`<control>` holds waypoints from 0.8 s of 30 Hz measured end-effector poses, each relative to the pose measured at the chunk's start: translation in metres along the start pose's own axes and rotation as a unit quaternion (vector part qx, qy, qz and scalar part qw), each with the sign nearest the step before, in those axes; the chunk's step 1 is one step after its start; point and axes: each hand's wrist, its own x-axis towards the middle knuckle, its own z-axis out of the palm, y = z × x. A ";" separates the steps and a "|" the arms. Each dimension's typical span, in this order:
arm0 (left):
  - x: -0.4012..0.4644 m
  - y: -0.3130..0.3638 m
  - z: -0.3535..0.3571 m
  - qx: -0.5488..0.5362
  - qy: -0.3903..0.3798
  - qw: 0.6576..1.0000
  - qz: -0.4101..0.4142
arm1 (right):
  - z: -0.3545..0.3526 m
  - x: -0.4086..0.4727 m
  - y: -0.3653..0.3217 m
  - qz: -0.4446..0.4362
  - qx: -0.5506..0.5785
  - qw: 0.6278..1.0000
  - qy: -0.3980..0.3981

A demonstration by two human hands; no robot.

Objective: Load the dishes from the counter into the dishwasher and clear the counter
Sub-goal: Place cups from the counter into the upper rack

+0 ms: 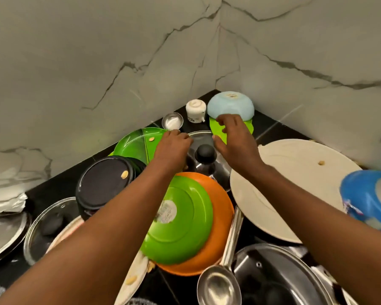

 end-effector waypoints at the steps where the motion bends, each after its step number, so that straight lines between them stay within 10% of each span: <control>1: 0.005 -0.003 -0.002 0.014 -0.026 0.999 0.012 | 0.004 0.011 0.006 -0.007 -0.021 1.000 -0.010; 24: 0.032 -0.002 -0.001 0.015 -0.101 0.995 0.002 | 0.114 0.150 0.057 -0.034 -0.254 0.952 -0.165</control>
